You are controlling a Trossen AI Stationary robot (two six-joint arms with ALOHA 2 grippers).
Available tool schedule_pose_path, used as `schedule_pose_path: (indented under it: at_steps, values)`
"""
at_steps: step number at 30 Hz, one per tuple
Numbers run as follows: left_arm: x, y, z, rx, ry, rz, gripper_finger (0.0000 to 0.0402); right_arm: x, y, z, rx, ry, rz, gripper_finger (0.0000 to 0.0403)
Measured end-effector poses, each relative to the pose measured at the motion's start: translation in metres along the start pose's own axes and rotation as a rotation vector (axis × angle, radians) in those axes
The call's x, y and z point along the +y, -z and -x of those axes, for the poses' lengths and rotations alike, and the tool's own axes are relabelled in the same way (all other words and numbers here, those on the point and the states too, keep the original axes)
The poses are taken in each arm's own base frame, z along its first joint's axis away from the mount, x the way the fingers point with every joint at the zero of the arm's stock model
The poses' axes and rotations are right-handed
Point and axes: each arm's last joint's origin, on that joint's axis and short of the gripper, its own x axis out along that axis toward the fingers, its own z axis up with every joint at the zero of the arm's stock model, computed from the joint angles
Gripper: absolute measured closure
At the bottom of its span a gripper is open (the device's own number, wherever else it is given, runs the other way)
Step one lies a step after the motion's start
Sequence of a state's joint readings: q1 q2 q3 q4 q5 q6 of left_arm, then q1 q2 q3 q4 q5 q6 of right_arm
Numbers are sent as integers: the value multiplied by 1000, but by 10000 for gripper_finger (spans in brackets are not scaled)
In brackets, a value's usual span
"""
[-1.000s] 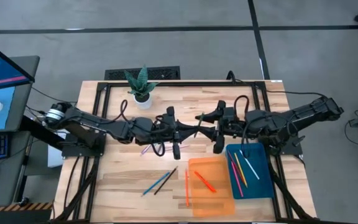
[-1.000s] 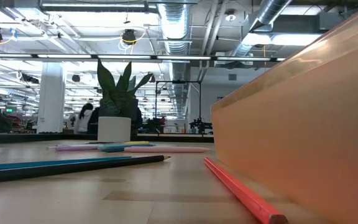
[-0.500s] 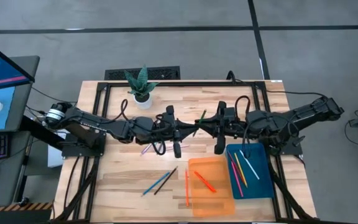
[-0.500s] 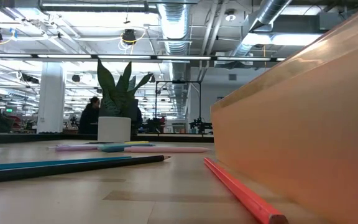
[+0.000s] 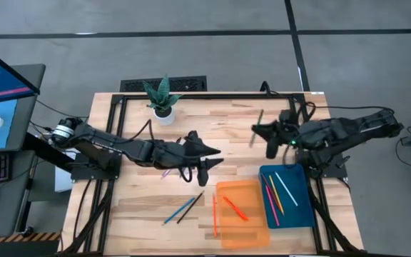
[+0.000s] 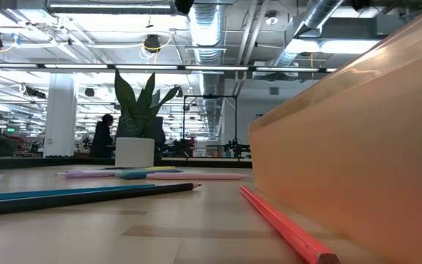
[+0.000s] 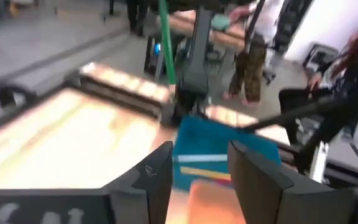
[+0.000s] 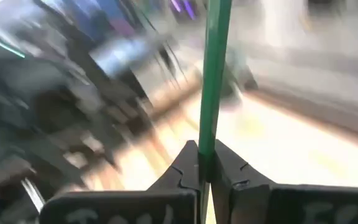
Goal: Sort pens & pencils
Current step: Put the green pencil into the blue bin
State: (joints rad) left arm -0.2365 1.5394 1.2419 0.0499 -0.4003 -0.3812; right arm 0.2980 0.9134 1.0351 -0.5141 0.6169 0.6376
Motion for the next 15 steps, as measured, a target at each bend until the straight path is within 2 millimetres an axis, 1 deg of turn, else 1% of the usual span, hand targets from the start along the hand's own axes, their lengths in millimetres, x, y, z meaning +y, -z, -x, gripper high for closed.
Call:
schedule_pose_path:
  at_steps: [2,4,6,8,12,15]
  values:
    - [0,6,1,52,-15,32,247,-10,18,6,172,66,-60,378]
    - [0,12,2,106,-32,59,243,-15,40,12,356,131,-104,378]
    - [0,19,4,160,-51,78,242,-13,64,17,507,159,-148,378]
    - [-1,25,7,217,-59,89,244,-4,89,21,615,151,-179,378]
    - [-7,34,12,303,-39,103,252,17,134,38,711,112,-280,378]
    - [-10,39,16,342,-31,107,256,20,162,50,727,202,-363,378]
